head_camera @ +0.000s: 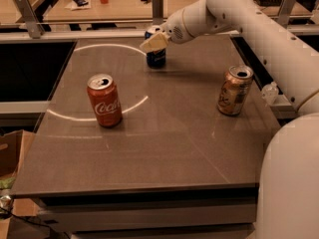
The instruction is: Move pepsi can near orange can
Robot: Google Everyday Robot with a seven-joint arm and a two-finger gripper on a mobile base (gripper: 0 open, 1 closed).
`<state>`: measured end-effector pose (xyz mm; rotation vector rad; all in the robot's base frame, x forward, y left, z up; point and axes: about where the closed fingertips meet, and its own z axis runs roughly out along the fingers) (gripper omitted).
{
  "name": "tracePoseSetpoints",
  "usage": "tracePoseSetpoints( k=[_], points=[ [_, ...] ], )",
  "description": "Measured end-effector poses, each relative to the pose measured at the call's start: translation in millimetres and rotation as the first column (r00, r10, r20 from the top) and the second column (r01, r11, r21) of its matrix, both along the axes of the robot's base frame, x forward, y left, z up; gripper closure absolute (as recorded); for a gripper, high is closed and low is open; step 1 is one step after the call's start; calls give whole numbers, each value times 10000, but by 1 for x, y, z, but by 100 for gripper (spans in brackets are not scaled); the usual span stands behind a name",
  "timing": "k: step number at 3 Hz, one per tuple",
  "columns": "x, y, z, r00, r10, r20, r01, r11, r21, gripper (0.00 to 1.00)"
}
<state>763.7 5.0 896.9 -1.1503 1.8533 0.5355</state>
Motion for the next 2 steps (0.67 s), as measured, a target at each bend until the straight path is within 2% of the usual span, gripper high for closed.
tracePoseSetpoints(
  k=[2],
  points=[
    [-2,4,2,9998,185,74,-185,9998,-59,87]
  ],
)
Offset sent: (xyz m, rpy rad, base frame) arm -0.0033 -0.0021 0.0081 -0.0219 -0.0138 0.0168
